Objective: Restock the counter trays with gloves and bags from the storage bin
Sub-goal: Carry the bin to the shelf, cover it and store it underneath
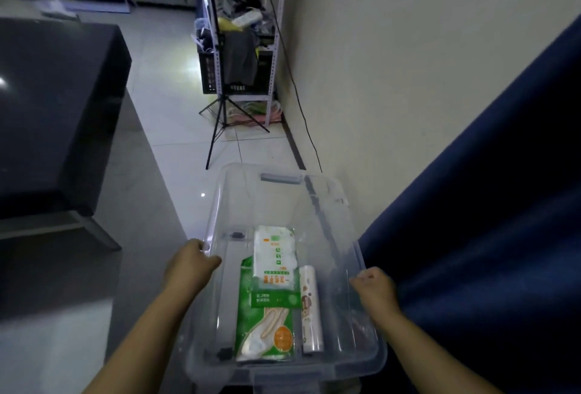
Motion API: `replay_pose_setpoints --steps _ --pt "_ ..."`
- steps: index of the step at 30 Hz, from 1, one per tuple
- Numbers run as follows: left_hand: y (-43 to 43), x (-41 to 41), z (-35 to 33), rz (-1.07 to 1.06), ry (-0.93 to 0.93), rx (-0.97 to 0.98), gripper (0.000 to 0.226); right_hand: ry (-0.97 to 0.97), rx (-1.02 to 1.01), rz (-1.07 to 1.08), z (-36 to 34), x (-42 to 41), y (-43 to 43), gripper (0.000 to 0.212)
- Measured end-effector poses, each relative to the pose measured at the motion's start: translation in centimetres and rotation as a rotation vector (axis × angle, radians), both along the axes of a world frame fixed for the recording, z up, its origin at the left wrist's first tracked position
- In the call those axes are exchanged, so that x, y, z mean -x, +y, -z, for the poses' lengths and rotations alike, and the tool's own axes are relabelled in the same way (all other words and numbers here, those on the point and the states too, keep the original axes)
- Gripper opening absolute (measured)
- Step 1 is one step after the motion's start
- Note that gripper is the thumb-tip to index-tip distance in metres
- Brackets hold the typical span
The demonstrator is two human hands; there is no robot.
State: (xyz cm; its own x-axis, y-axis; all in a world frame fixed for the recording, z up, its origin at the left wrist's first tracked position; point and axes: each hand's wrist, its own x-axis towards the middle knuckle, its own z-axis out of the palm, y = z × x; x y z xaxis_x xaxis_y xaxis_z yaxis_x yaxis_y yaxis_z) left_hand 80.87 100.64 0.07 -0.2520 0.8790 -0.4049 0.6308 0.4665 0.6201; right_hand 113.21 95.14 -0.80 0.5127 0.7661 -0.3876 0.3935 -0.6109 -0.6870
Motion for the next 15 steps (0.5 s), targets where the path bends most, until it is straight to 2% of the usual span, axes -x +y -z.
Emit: replay_pose_setpoints --steps 7,15 --pt "12.2 1.7 0.1 -0.097 -0.059 -0.025 0.029 0.003 0.064 -0.060 -0.9 1.4 15.0 0.015" --pt "23.0 3.6 -0.6 -0.217 -0.038 -0.039 0.032 -0.027 0.032 -0.189 -2.5 3.1 29.8 0.022"
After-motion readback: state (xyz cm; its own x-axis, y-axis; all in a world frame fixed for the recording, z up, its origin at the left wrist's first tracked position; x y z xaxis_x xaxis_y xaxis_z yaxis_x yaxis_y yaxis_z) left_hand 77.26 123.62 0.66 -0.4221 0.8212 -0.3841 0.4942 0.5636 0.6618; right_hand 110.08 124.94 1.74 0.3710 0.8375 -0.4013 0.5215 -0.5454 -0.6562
